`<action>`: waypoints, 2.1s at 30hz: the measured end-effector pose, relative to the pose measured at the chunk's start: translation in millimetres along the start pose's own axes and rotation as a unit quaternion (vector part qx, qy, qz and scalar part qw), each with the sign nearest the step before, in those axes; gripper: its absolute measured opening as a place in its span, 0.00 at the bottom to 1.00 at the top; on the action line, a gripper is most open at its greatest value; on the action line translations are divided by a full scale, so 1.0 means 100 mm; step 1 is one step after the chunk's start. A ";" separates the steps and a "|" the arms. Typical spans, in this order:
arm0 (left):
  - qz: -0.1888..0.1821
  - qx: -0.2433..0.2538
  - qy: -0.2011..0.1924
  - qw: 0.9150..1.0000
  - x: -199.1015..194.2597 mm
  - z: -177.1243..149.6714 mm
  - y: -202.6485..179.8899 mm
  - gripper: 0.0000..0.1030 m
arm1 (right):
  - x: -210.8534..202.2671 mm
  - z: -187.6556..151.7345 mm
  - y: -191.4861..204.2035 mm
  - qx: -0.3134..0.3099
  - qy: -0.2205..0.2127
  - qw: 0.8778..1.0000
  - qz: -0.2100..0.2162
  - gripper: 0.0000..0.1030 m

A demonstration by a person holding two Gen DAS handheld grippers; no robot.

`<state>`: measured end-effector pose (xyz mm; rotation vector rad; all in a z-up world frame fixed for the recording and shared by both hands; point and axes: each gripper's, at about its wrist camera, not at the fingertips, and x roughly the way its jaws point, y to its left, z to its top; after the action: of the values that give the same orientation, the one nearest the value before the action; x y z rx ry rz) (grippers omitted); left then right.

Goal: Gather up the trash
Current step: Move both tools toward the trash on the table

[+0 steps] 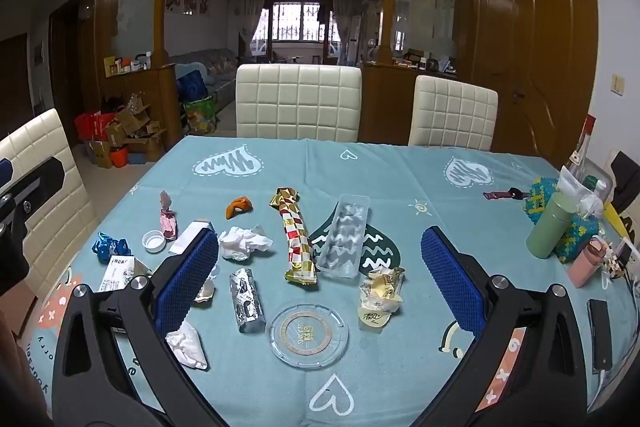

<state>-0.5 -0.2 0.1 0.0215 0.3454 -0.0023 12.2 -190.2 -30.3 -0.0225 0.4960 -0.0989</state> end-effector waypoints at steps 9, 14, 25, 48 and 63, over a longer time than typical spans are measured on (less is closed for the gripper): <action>0.000 -0.003 0.003 1.000 0.00 0.00 0.00 0.94 | 0.01 -0.01 -0.01 -0.001 0.000 1.000 0.001 0.97; -0.002 -0.003 0.003 1.000 -0.01 0.00 -0.01 0.94 | -0.03 0.03 0.01 -0.001 0.000 1.000 0.000 0.97; -0.004 -0.003 0.006 1.000 0.02 -0.01 -0.05 0.94 | -0.03 0.02 0.02 -0.004 0.001 1.000 0.000 0.97; -0.012 -0.003 0.010 1.000 0.03 -0.06 -0.05 0.94 | 0.07 -0.07 0.05 -0.009 0.007 1.000 0.005 0.97; -0.010 0.000 0.023 1.000 0.11 -0.12 -0.05 0.94 | 0.16 -0.13 0.08 -0.013 0.021 1.000 0.011 0.97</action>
<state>6.0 -4.9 -15.6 0.0184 0.3906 -0.0210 21.0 -183.5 -49.9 -0.0408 0.5399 -0.0710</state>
